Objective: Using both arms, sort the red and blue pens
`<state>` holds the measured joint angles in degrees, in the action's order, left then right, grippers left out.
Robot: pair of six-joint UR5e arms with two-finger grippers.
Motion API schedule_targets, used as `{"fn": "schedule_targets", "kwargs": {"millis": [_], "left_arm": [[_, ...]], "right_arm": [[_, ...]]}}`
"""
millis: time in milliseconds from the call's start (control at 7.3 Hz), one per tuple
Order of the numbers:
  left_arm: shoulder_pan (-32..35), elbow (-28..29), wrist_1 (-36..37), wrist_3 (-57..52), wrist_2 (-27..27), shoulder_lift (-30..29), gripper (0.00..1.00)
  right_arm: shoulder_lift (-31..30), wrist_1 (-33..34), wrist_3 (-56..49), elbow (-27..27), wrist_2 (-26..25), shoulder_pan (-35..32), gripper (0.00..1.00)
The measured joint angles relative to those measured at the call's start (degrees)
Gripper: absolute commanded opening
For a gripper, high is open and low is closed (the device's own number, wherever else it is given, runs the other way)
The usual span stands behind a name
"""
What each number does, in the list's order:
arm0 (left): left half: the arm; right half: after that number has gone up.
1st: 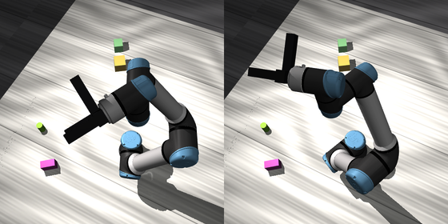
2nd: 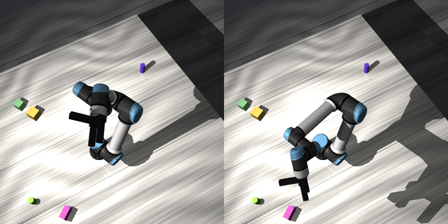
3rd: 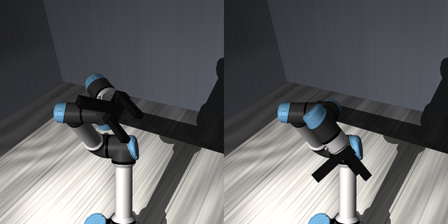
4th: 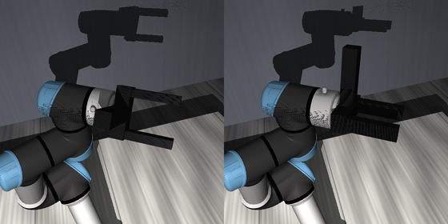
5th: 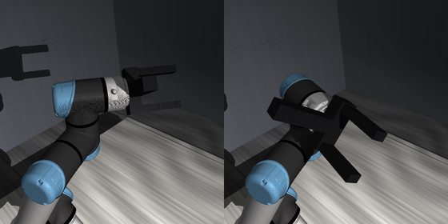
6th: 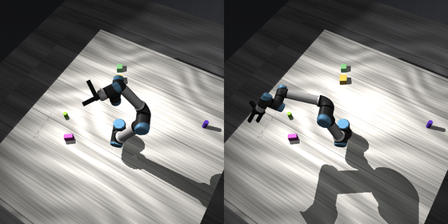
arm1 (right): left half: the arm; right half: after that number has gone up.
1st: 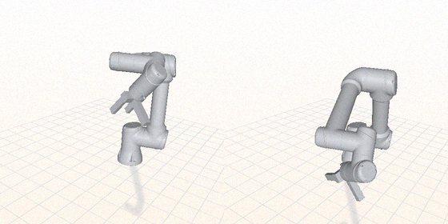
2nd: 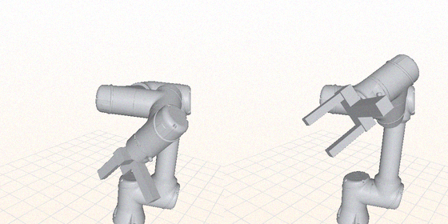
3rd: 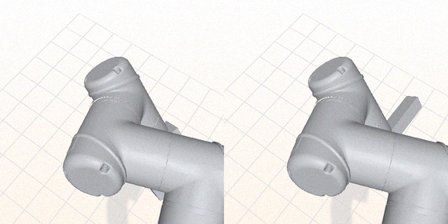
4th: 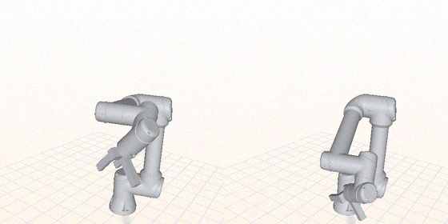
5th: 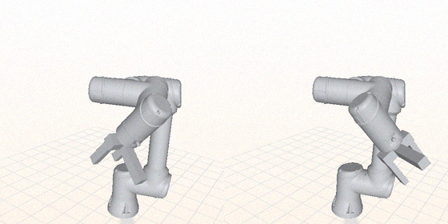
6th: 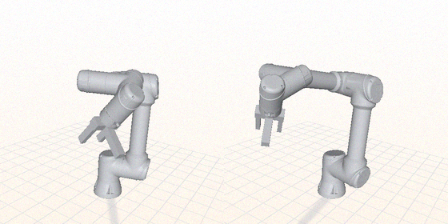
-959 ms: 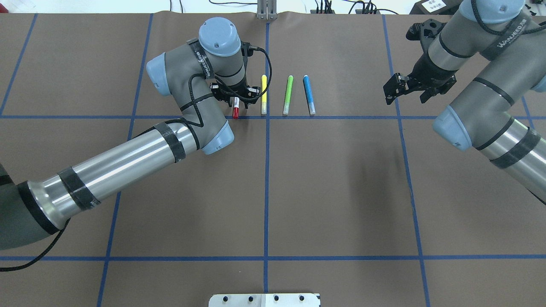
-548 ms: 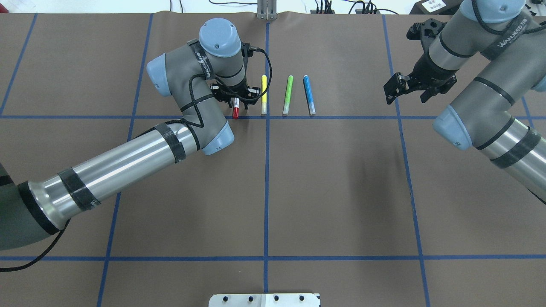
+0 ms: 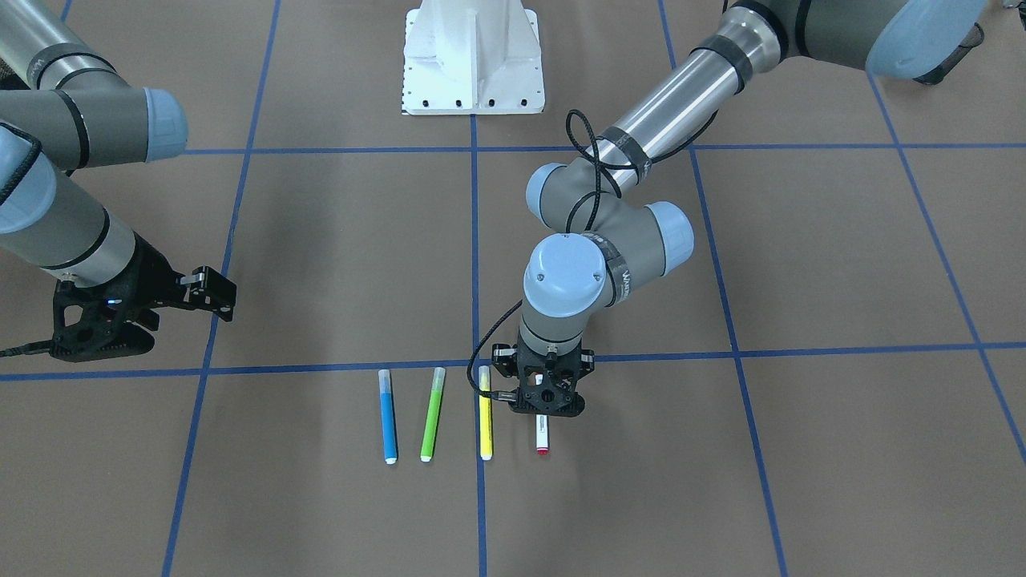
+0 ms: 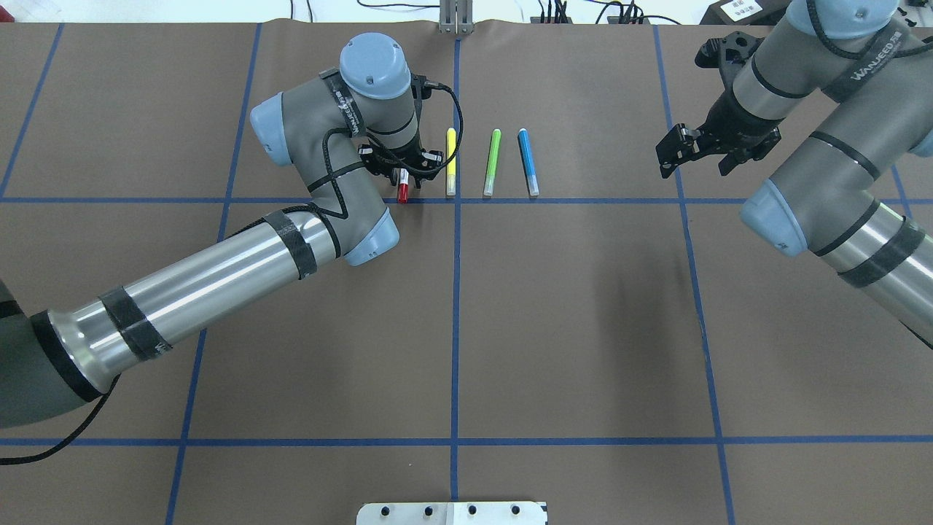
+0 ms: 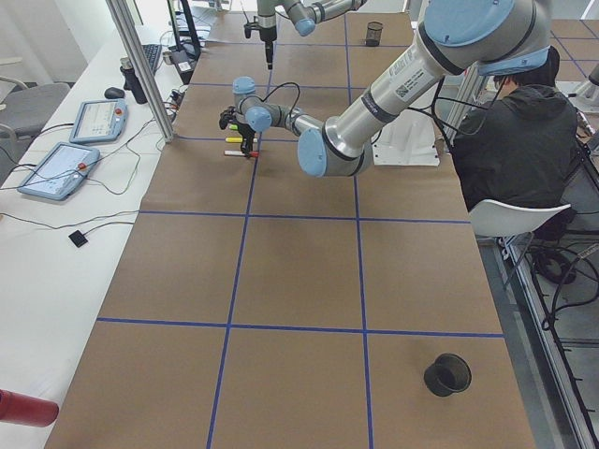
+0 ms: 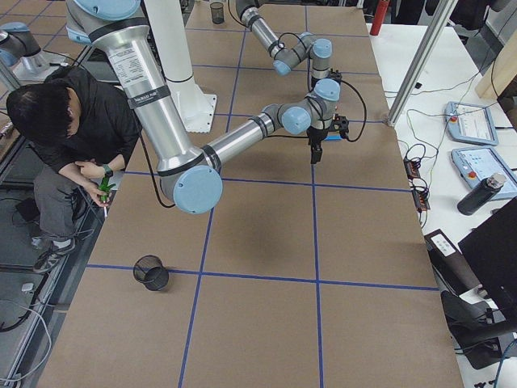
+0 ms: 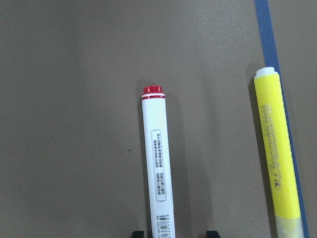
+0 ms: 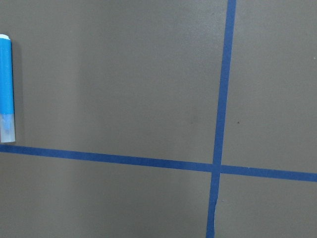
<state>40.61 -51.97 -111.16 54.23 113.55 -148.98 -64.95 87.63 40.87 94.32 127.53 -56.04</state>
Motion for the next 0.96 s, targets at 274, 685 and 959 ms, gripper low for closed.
{"fn": "schedule_targets", "kwargs": {"millis": [274, 685, 959], "left_arm": [[0.0, 0.1, 0.1, 0.0, 0.0, 0.1, 0.46], [0.0, 0.0, 0.1, 0.0, 0.0, 0.2, 0.00], [0.0, -0.1, 0.1, 0.0, 0.0, 0.2, 0.00]], "right_arm": [[0.0, 0.0, 0.0, 0.0, 0.0, 0.0, 0.99], [0.0, 0.0, 0.0, 0.0, 0.1, 0.0, 0.99], [-0.1, 0.0, 0.0, 0.0, 0.1, -0.1, 0.99]]}}
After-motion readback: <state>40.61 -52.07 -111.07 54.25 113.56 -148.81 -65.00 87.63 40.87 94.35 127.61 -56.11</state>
